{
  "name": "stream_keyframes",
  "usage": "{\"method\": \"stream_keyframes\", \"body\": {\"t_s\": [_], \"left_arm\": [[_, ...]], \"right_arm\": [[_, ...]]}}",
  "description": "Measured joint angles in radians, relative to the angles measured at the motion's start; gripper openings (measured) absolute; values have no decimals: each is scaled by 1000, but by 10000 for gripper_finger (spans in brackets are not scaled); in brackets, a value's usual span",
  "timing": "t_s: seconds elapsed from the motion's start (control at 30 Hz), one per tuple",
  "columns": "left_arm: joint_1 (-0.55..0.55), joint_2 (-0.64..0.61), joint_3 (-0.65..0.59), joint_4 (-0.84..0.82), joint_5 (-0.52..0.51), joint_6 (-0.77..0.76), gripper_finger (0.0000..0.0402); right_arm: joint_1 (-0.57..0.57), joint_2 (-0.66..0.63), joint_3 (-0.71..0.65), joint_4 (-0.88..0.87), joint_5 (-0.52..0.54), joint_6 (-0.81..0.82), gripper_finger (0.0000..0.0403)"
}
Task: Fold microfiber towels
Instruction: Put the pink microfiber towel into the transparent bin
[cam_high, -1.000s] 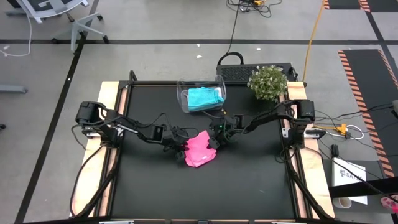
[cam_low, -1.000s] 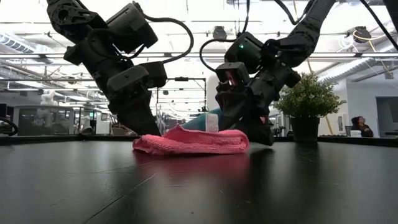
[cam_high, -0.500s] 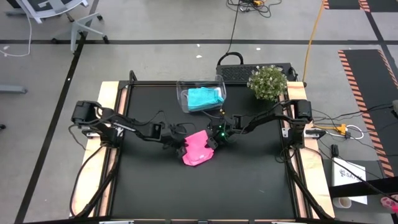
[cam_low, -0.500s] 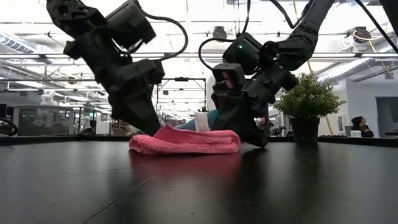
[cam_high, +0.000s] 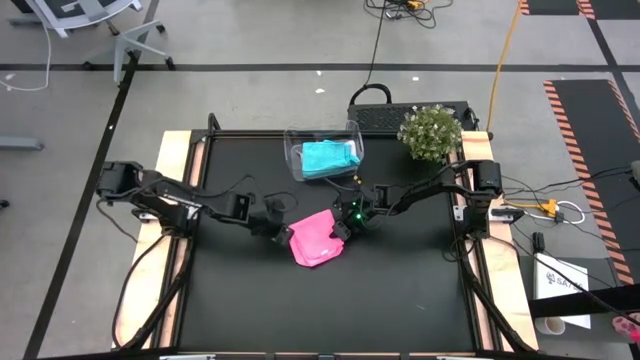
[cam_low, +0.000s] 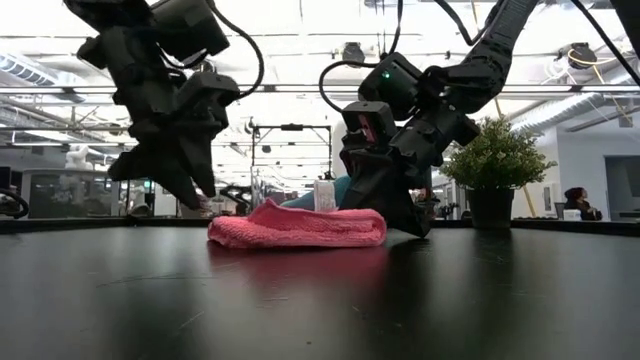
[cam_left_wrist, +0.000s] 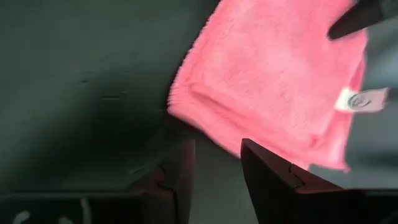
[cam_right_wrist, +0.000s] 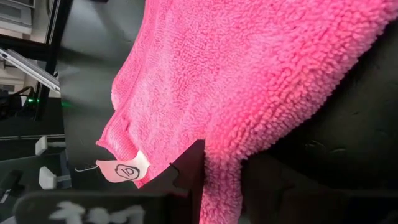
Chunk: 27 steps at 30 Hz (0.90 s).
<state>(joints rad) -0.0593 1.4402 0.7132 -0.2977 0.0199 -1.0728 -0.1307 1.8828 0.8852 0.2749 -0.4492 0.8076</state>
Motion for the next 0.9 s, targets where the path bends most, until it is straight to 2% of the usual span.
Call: {"method": "stream_keyframes", "body": {"t_s": [0.2,0.3,0.37,0.63,0.9], "left_arm": [[-48,37,2,29,-70,-129,134],[-62,61,-1,31,-77,-158,134],[-72,92,1,92,-77,-180,134],[-93,225,4,316,-4,-204,134],[-68,235,3,331,43,-198,134]], "right_arm": [[0,0,-1,-2,-1,-22,84],[0,0,-1,1,-2,-31,84],[0,-2,-1,3,-15,-41,84],[0,-12,-3,-2,-30,-82,84],[2,-13,-3,-14,-53,-118,84]]}}
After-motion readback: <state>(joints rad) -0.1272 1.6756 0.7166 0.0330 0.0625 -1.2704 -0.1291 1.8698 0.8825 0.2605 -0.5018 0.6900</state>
